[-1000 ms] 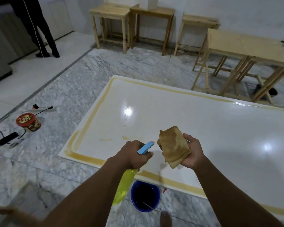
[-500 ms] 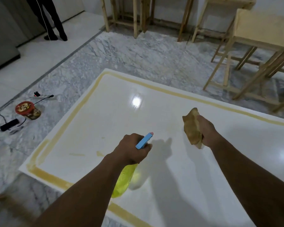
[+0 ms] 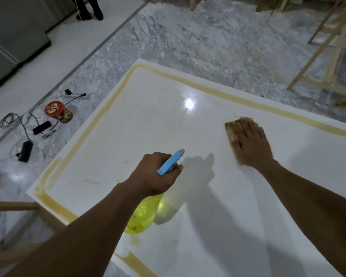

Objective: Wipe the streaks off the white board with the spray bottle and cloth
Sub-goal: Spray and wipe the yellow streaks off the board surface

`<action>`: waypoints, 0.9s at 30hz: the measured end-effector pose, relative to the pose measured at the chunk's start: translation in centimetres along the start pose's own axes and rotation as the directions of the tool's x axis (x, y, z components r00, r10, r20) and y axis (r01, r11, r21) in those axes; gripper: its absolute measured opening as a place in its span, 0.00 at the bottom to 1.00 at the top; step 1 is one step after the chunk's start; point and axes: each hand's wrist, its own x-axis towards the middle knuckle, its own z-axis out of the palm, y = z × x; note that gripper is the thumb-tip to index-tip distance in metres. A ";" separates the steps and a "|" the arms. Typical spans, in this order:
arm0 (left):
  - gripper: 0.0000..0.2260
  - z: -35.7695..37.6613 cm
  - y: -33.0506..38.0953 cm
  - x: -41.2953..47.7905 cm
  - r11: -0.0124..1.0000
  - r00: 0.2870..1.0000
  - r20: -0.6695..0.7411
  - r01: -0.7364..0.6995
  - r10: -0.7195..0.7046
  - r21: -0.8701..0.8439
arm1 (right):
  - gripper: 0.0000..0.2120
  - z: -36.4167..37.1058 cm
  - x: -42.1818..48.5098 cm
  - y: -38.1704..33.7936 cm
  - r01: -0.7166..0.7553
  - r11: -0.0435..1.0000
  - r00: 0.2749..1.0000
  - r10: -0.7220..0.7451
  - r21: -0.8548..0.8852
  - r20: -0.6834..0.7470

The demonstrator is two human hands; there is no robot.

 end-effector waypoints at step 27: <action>0.18 -13.6 -25.8 -16.0 0.989 0.990 -0.107 0.078 -0.091 -0.127 | 0.31 4.4 -13.7 -45.2 -0.115 0.987 0.991 0.122 0.111 -0.052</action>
